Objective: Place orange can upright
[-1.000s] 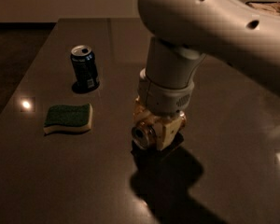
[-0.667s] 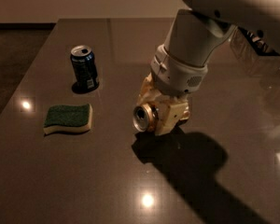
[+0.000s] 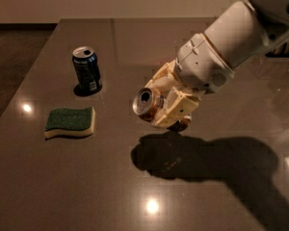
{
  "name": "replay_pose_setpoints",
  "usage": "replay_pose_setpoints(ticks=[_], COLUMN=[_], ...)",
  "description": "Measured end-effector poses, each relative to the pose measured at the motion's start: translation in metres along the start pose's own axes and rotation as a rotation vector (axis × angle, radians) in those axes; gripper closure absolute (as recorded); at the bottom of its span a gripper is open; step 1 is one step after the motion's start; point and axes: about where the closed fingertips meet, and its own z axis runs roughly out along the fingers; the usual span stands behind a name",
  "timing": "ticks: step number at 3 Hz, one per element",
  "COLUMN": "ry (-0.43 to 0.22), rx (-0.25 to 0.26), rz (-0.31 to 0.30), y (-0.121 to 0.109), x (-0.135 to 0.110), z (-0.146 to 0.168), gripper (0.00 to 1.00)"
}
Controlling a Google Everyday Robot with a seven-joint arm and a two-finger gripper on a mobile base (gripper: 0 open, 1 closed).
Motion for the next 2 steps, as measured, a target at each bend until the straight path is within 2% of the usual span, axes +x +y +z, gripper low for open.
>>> replay_pose_setpoints(ticks=[1, 2], ry=[-0.179, -0.321], rx=[0.055, 0.093], rz=[0.083, 0.149], y=[0.0034, 0.0036], x=[-0.0129, -0.0170], z=[-0.0010, -0.0032], gripper=[1.00, 1.00])
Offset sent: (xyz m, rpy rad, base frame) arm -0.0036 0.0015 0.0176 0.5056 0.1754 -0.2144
